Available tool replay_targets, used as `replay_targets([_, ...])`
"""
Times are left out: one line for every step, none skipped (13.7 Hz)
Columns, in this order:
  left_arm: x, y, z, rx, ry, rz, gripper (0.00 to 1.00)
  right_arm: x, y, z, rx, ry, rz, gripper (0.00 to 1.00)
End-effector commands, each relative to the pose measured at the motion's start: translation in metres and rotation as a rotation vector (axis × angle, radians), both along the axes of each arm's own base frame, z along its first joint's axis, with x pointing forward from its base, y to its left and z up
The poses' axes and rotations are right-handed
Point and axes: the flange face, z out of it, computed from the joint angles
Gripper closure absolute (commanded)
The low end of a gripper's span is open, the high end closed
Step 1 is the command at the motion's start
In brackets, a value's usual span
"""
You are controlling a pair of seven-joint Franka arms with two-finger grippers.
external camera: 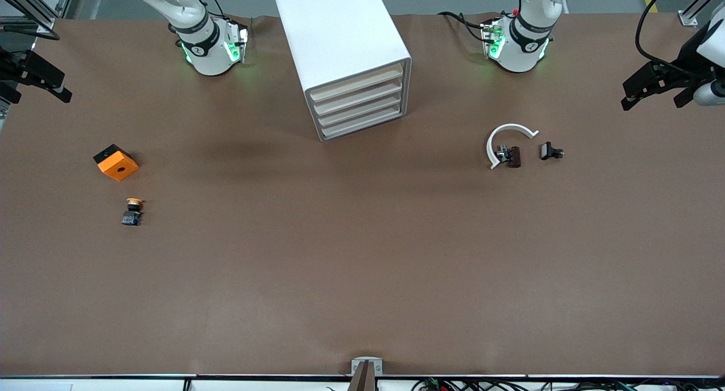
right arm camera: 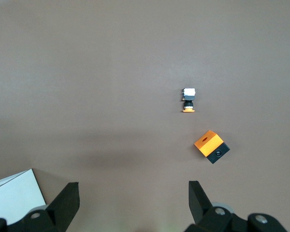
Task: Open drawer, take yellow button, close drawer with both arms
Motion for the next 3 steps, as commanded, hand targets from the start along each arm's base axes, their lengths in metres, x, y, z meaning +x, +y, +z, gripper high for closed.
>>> replay_targets([-0.0003, -0.0018, 0.0050, -0.018, 0.008, 0.008, 0.00, 0.0025, -0.0007, 0.0038, 0.005, -0.009, 0.000, 0.00])
replay_targets([-0.0004, -0.0026, 0.0050, -0.018, 0.008, 0.006, 0.00, 0.0026, -0.0007, 0.0031, 0.005, -0.007, 0.000, 0.00])
replay_targets([-0.0004, -0.0026, 0.0058, -0.018, 0.007, 0.006, 0.00, 0.0026, 0.0000, 0.0038, 0.005, -0.009, 0.001, 0.00])
